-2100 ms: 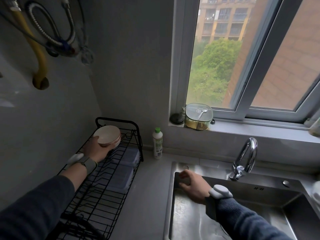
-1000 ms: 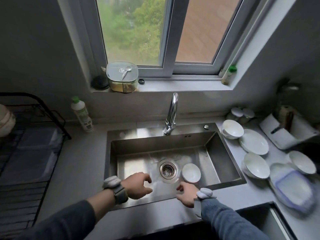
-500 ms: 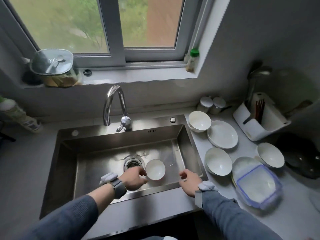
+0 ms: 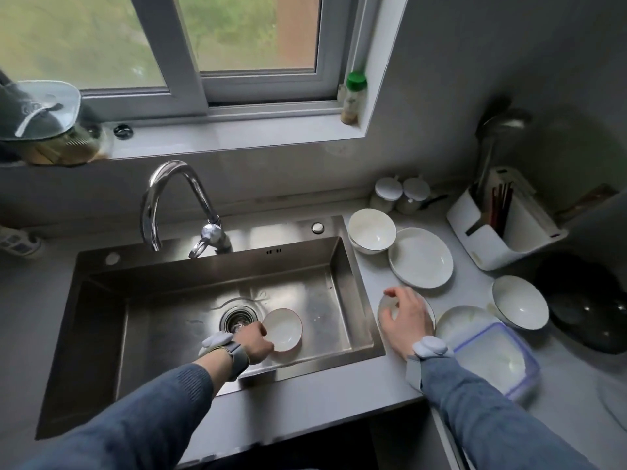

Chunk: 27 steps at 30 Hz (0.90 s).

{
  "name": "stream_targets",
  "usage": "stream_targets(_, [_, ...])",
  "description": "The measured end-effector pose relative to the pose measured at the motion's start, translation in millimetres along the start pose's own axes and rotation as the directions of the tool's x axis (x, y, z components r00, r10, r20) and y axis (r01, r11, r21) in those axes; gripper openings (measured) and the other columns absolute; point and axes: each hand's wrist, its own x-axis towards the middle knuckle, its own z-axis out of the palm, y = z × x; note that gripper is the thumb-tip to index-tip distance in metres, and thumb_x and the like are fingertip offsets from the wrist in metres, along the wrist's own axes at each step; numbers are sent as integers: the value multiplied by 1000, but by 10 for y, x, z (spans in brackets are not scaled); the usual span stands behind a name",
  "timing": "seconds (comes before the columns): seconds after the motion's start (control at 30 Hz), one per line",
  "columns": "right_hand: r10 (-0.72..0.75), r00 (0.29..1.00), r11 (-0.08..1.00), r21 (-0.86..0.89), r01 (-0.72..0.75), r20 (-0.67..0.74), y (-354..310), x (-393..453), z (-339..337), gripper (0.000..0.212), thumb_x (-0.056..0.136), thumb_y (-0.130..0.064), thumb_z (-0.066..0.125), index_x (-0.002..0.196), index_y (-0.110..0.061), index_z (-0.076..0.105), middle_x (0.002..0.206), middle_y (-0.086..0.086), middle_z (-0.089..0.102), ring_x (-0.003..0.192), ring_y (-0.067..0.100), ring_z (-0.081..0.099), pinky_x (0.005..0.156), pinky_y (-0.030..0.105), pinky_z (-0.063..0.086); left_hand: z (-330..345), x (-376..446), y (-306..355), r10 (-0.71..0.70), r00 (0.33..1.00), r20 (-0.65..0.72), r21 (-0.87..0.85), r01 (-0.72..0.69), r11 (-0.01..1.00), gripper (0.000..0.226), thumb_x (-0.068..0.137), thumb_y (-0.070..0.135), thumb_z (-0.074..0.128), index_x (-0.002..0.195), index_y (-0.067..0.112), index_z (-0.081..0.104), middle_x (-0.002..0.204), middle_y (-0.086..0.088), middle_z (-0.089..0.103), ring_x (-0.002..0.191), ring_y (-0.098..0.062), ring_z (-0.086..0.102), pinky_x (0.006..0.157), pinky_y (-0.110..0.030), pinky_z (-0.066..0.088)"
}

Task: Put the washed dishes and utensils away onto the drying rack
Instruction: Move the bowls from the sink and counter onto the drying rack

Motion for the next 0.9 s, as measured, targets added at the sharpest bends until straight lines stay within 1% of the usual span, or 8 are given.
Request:
stream_targets(0.2, [202,974,963,-201,-178,106,319,240,-73,65,82,-18,63,143,-25,45,145,2,46,128,32,45,104,44,41,160,270,43,-125,992,-31,-36,124,992,63,83,29,67,138,10,44,131,-13,62,118,-33,61,99,-37,50])
stream_targets(0.33, [259,951,947,-238,-215,170,398,341,-44,68,82,-19,61,146,-25,40,148,4,45,131,33,45,107,44,39,287,515,109,-193,981,-16,-144,189,971,69,83,22,71,141,4,39,133,-19,59,122,-38,59,100,-39,49])
stream_targets(0.4, [272,944,944,-240,-226,184,407,369,-41,67,82,-19,60,145,-26,39,148,3,45,131,33,45,107,45,40,364,677,50,-226,974,-5,-142,223,964,73,77,27,71,140,3,43,130,-17,62,121,-37,61,102,-38,51])
stream_targets(0.47, [290,935,940,-245,-239,204,426,438,-25,65,84,-18,58,145,-27,38,146,3,45,129,33,47,105,44,41,462,876,-32,-255,967,-19,-105,251,962,71,72,30,69,135,5,51,125,-16,66,116,-36,64,100,-39,54])
stream_targets(0.6, [343,913,917,-289,-274,221,570,547,26,56,91,-16,53,144,-23,38,142,6,48,125,33,52,100,41,45,572,1038,73,-252,968,-8,0,252,968,44,89,13,62,130,-2,59,127,-19,67,118,-35,65,96,-35,55])
stream_targets(0.7, [382,900,899,-311,-309,210,673,577,46,50,94,-13,49,143,-20,43,139,7,54,121,33,56,93,37,47,591,1141,66,-263,963,62,71,258,963,37,100,12,55,133,-5,60,136,-19,63,127,-32,60,99,-32,48])
stream_targets(0.77, [401,893,889,-322,-326,202,705,594,67,45,94,-11,49,138,-19,50,131,8,61,113,33,61,83,33,48,543,1172,32,-269,961,71,74,264,962,37,102,13,55,135,-4,60,139,-18,62,130,-29,59,101,-29,46])
stream_targets(0.9, [428,874,869,-373,-326,233,718,556,47,39,91,-5,49,128,-16,55,106,11,66,87,32,59,72,30,46,450,1035,36,-303,952,44,35,301,953,30,94,9,61,122,-2,66,126,-14,70,117,-28,69,92,-30,55])
